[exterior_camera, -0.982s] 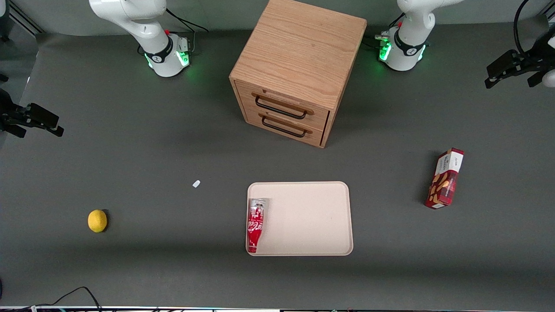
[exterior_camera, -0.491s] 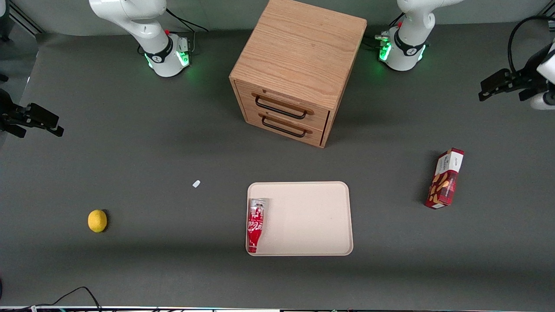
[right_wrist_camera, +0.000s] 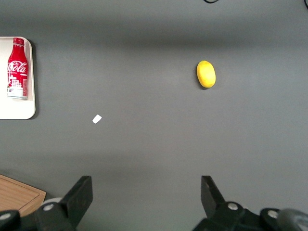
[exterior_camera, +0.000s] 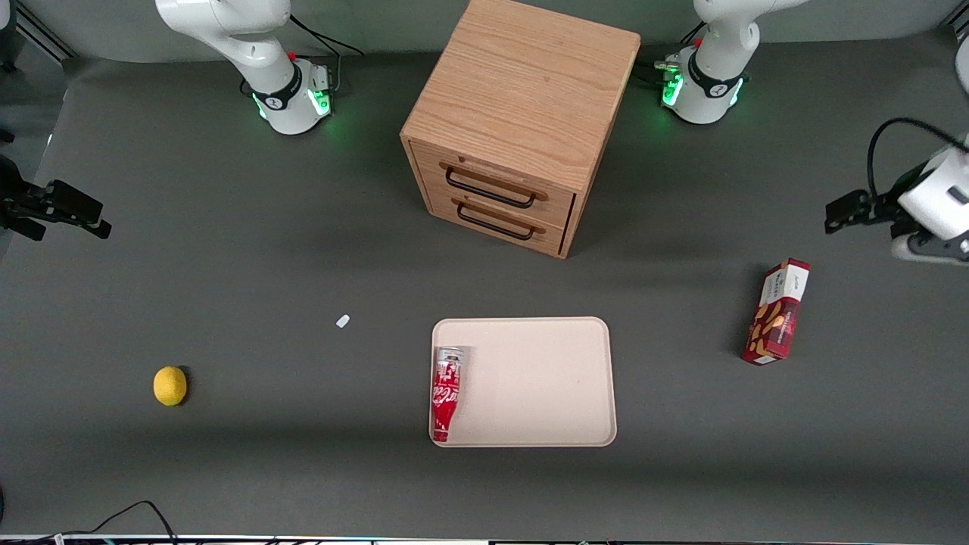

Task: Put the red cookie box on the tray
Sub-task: 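Move the left gripper down toward the red plaid cookie box, then close the left gripper around the top of the cookie box, then lift the cookie box and carry it over the white tray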

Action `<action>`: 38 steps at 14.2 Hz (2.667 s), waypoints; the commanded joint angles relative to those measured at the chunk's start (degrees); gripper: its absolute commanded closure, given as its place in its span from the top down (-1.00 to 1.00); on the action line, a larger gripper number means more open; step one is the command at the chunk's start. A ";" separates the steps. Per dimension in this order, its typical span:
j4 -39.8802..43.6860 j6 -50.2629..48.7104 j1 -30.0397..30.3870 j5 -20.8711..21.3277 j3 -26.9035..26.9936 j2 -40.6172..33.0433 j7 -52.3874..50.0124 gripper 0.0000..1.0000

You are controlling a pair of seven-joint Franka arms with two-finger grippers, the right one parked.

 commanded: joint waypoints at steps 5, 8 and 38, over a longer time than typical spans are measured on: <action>-8.46 22.05 -0.13 6.91 1.14 10.41 7.24 1.00; -13.57 32.27 -0.48 7.19 1.84 14.01 7.24 1.00; 11.35 5.87 -7.33 0.44 4.13 18.68 4.00 -1.00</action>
